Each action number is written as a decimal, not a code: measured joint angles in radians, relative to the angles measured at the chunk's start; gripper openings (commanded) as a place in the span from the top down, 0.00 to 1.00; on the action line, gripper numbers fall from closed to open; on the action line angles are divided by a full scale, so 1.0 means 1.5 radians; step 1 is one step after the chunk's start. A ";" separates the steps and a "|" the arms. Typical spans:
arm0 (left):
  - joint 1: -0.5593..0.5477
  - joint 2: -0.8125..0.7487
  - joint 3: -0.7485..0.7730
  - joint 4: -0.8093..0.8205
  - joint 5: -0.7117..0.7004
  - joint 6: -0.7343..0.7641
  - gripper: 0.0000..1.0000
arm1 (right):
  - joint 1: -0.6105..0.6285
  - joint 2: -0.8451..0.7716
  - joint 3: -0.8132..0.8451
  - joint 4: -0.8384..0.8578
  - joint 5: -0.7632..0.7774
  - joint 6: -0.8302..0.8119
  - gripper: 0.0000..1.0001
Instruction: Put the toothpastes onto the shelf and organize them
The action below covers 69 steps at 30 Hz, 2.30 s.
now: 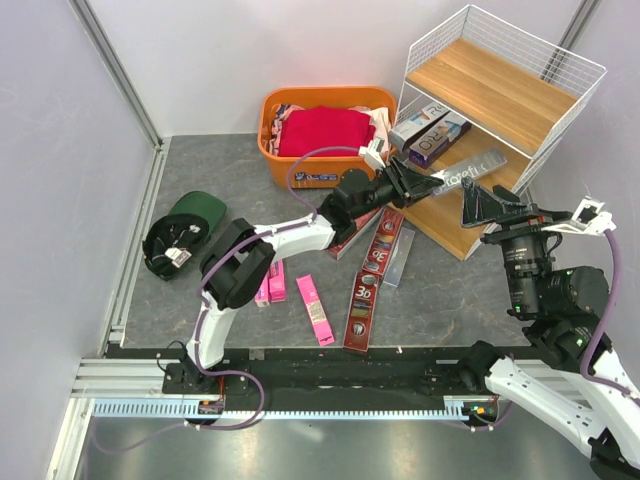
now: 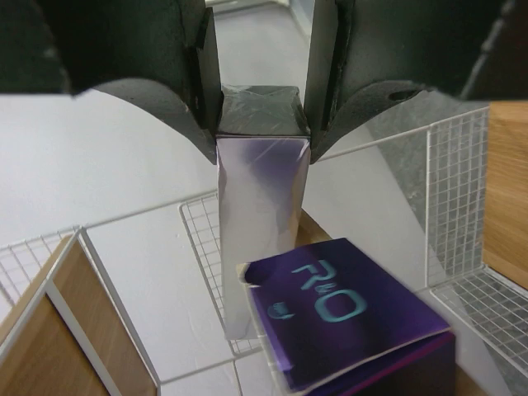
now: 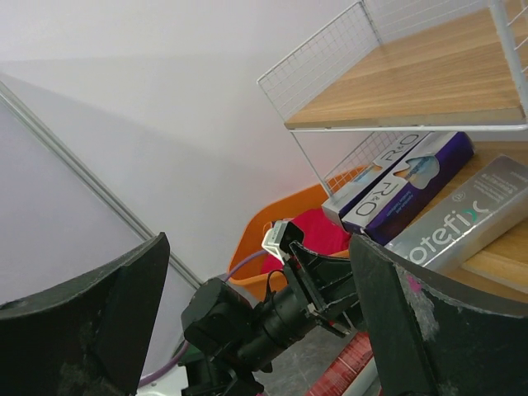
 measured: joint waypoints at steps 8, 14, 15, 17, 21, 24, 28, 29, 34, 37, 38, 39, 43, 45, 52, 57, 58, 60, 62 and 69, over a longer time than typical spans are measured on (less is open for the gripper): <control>-0.022 0.018 0.027 -0.024 -0.093 -0.058 0.98 | 0.000 -0.017 0.004 -0.014 0.015 -0.007 0.02; -0.025 0.032 0.046 -0.035 -0.160 -0.110 0.98 | 0.000 -0.022 0.004 -0.017 0.022 -0.011 0.02; -0.025 0.033 0.047 -0.036 -0.168 -0.115 0.98 | 0.000 -0.022 0.004 -0.017 0.023 -0.011 0.02; -0.025 0.037 0.056 -0.044 -0.187 -0.123 0.98 | 0.000 -0.022 0.004 -0.019 0.023 -0.011 0.02; -0.025 0.040 0.072 -0.066 -0.217 -0.126 0.93 | 0.000 -0.022 0.004 -0.024 0.023 -0.011 0.02; -0.025 0.040 0.090 -0.096 -0.233 -0.126 0.80 | 0.000 -0.022 0.004 -0.027 0.023 -0.011 0.02; -0.026 0.040 0.101 -0.119 -0.238 -0.126 0.63 | 0.000 -0.022 0.004 -0.029 0.023 -0.011 0.02; -0.026 0.040 0.103 -0.122 -0.238 -0.126 0.53 | 0.000 -0.022 0.004 -0.030 0.023 -0.011 0.02; -0.025 0.051 0.125 -0.125 -0.218 -0.118 0.25 | 0.000 -0.023 0.004 -0.032 0.023 -0.011 0.02; -0.028 0.052 0.132 -0.119 -0.205 -0.101 0.15 | 0.000 -0.026 0.004 -0.031 0.025 -0.011 0.02; -0.028 0.052 0.133 -0.116 -0.201 -0.093 0.12 | 0.000 -0.027 0.004 -0.032 0.025 -0.011 0.02; -0.030 0.052 0.133 -0.116 -0.199 -0.087 0.10 | 0.000 -0.028 0.004 -0.032 0.025 -0.011 0.02; -0.035 0.051 0.131 -0.113 -0.184 -0.049 0.05 | 0.000 -0.030 0.004 -0.032 0.025 -0.011 0.02; -0.041 0.049 0.116 -0.106 -0.181 -0.029 0.04 | 0.000 -0.030 0.004 -0.032 0.025 -0.011 0.02; -0.055 0.010 0.028 -0.097 -0.180 0.027 0.01 | 0.000 -0.029 0.004 -0.032 0.024 -0.010 0.02; -0.065 -0.035 -0.019 -0.091 -0.188 0.081 0.00 | 0.000 -0.021 0.004 -0.032 0.017 -0.006 0.02; -0.069 -0.051 -0.036 -0.091 -0.194 0.094 0.00 | 0.000 -0.018 0.004 -0.033 0.014 -0.004 0.02; -0.081 -0.082 -0.068 -0.092 -0.209 0.123 0.00 | 0.000 -0.014 0.004 -0.034 0.010 -0.001 0.02; -0.097 -0.114 -0.104 -0.095 -0.227 0.155 0.00 | 0.000 -0.011 0.004 -0.035 0.008 0.002 0.02; -0.143 -0.190 -0.215 -0.150 -0.297 0.253 0.00 | 0.000 -0.003 0.004 -0.046 -0.005 0.012 0.02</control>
